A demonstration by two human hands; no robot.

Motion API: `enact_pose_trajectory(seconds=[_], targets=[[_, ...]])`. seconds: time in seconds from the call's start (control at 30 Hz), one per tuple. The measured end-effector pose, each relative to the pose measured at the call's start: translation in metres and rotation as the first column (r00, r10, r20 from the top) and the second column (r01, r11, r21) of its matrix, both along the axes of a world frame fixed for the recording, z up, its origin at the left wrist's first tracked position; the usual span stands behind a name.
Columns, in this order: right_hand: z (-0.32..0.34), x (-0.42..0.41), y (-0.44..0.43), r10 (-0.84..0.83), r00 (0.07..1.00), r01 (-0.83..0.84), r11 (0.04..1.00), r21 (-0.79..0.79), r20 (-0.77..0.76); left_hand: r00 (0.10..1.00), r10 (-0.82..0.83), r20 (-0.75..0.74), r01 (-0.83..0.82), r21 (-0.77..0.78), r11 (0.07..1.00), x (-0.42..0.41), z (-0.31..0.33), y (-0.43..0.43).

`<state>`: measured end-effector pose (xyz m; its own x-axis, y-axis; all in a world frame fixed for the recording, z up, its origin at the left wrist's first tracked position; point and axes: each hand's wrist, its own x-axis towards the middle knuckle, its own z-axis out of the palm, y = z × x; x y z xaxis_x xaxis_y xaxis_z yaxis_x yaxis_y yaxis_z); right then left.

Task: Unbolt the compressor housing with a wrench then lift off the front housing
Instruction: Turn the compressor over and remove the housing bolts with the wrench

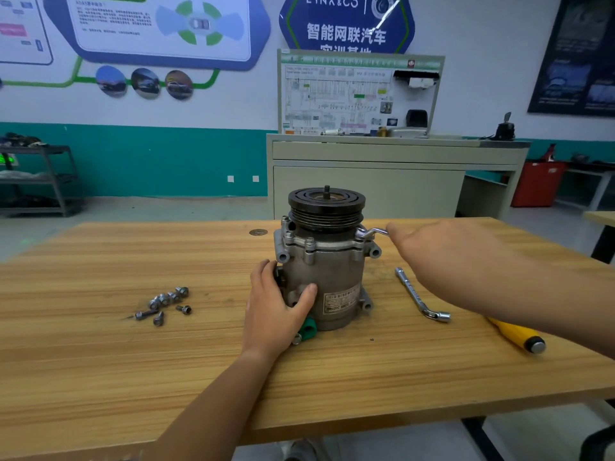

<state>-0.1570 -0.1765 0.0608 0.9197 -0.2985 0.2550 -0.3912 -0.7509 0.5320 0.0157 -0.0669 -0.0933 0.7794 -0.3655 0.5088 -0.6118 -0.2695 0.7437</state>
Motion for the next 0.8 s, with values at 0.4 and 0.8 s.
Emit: enact_pose_trajectory(seconds=[0.4, 0.8], targets=[[0.017, 0.001, 0.031, -0.07, 0.942, 0.001, 0.978, -0.207, -0.329, 1.0, -0.019, -0.009, 0.019, -0.015, 1.0, 0.001, -0.001, 0.0], [0.003, 0.002, 0.004, -0.068, 0.942, -0.075, 0.912, -0.403, -0.329, 1.0, -0.01, -0.022, 0.01, -0.018, 1.0, 0.0, 0.001, 0.0]])
